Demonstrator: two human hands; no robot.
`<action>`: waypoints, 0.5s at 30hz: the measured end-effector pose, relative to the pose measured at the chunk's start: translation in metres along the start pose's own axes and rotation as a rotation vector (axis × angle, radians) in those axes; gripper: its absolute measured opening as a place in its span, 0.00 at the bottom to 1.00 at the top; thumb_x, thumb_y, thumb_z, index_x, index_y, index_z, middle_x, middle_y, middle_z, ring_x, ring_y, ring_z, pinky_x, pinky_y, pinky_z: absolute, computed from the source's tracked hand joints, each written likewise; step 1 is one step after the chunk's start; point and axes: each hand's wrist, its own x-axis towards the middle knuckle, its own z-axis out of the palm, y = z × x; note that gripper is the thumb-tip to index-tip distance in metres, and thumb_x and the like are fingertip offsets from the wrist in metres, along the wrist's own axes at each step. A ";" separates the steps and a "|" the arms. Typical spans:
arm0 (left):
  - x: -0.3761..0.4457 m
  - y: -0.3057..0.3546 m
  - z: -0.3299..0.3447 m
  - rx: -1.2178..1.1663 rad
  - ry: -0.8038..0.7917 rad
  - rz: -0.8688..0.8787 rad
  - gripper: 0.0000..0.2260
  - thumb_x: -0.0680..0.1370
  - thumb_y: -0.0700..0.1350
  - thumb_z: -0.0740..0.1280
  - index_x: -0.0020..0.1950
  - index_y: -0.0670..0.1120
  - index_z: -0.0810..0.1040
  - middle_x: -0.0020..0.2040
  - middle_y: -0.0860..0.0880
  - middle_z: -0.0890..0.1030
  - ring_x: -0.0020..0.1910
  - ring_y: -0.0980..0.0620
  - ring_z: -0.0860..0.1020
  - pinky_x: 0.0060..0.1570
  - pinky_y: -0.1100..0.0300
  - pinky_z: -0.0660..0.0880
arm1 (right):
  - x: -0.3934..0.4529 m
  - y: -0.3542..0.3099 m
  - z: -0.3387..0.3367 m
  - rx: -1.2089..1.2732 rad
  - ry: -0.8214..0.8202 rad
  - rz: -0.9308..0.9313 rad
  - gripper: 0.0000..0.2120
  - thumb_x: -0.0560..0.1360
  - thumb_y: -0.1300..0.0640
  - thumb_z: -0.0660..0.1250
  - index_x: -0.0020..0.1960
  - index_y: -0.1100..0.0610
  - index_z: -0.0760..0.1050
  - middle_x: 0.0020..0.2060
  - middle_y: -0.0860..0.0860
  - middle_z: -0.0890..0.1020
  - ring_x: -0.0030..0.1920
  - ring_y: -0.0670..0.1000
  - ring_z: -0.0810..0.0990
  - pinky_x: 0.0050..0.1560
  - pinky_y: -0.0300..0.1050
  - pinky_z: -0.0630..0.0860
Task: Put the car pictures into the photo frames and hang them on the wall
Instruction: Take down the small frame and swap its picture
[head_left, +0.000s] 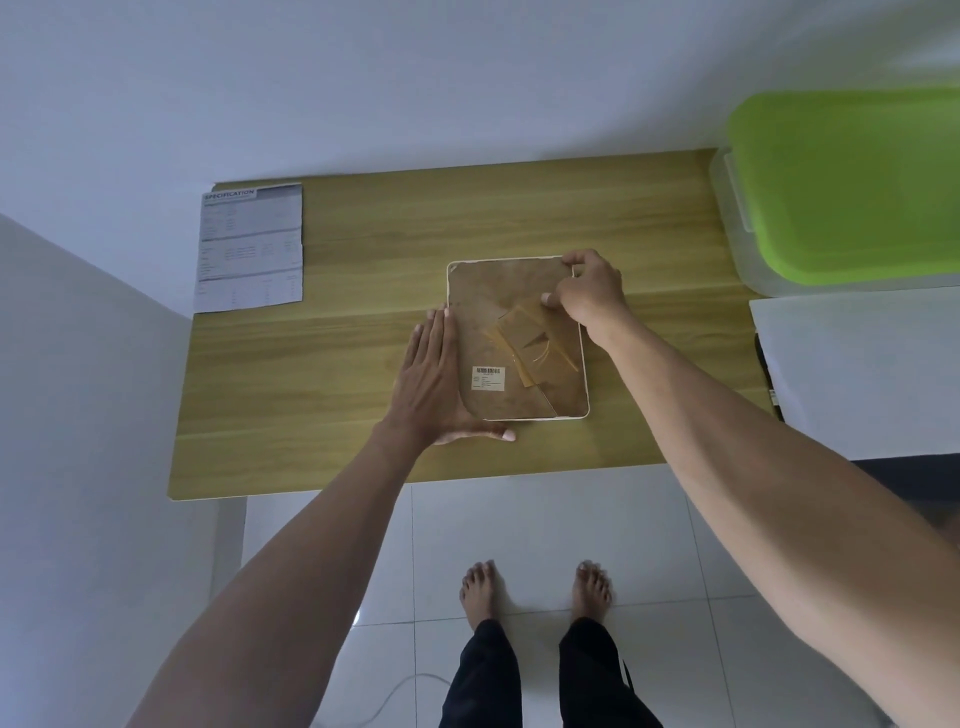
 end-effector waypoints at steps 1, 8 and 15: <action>0.000 0.000 0.000 -0.001 0.000 -0.004 0.77 0.50 0.85 0.64 0.80 0.35 0.39 0.82 0.39 0.44 0.81 0.43 0.42 0.79 0.45 0.46 | 0.002 -0.001 -0.001 0.044 0.004 0.016 0.23 0.66 0.63 0.79 0.56 0.46 0.76 0.63 0.55 0.73 0.59 0.58 0.78 0.57 0.54 0.81; 0.001 0.002 -0.001 -0.005 -0.011 -0.040 0.78 0.49 0.84 0.65 0.80 0.36 0.37 0.82 0.40 0.43 0.81 0.45 0.40 0.80 0.47 0.42 | -0.003 -0.016 -0.008 0.157 0.006 0.008 0.21 0.63 0.63 0.80 0.48 0.46 0.75 0.60 0.53 0.78 0.57 0.57 0.79 0.56 0.55 0.81; 0.004 0.004 0.001 -0.009 -0.009 -0.075 0.78 0.48 0.87 0.59 0.79 0.36 0.35 0.82 0.40 0.40 0.81 0.45 0.39 0.80 0.47 0.42 | -0.033 0.000 -0.016 0.083 0.060 -0.176 0.19 0.71 0.60 0.75 0.61 0.50 0.80 0.41 0.45 0.77 0.46 0.49 0.79 0.49 0.45 0.79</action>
